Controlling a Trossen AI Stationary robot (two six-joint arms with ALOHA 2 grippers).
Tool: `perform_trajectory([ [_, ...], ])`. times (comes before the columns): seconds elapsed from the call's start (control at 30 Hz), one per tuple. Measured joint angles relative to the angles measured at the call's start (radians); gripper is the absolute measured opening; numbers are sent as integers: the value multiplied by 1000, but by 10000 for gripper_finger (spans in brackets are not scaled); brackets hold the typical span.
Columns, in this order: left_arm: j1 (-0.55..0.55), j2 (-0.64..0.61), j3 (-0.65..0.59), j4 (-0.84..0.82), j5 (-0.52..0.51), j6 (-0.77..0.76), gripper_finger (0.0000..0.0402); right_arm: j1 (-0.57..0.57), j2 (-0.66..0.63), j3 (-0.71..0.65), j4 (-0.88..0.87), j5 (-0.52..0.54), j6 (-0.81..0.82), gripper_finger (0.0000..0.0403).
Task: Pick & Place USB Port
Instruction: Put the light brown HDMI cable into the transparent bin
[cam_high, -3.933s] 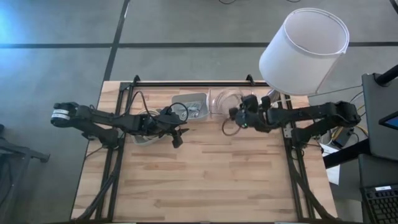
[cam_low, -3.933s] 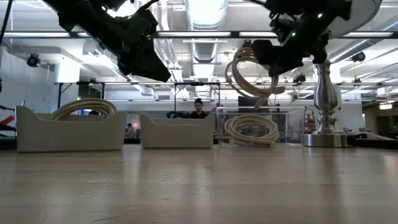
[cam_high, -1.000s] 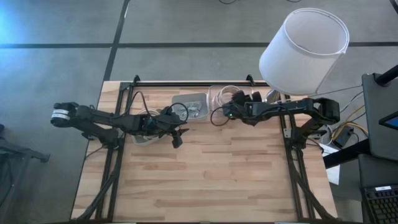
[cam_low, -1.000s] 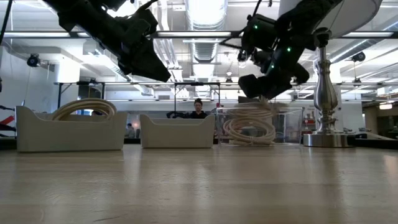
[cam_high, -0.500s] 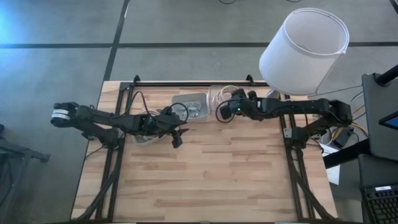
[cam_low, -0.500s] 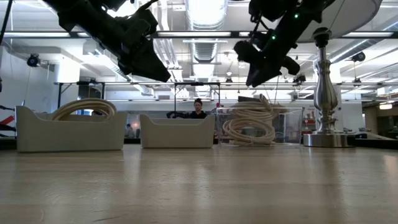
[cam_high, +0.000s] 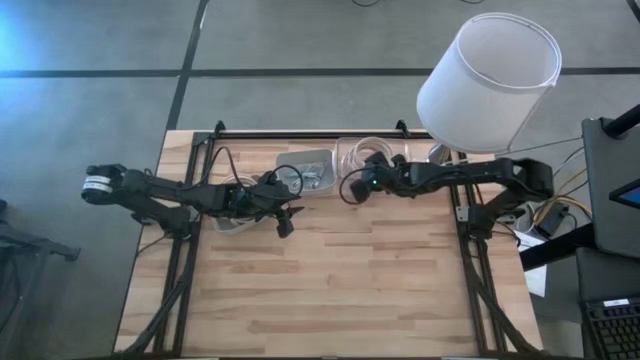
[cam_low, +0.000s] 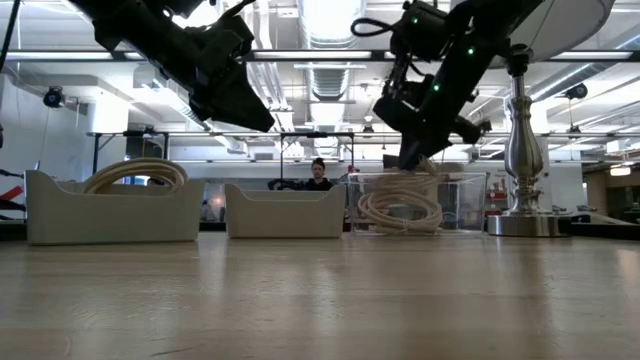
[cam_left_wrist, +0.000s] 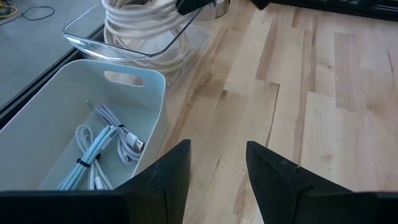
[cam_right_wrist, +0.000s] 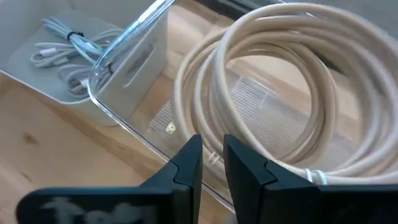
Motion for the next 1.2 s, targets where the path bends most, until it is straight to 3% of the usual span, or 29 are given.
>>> perform_trajectory([
  [0.27, 0, 0, 0, 2, 0, 19, 158, -46, 33, 5, 19, 106, 3, 39],
  [0.63, 0, 0, 0, 2, 0, 38, 158, -116, 31, 6, 35, 105, -18, 38],
  [1.0, 0, 0, 0, 1, 0, 39, 158, -106, -99, 6, 29, -47, -72, 38],
  [1.2, 0, 0, 0, 1, 0, 23, 158, -106, -116, -4, 9, -20, -68, 38],
])
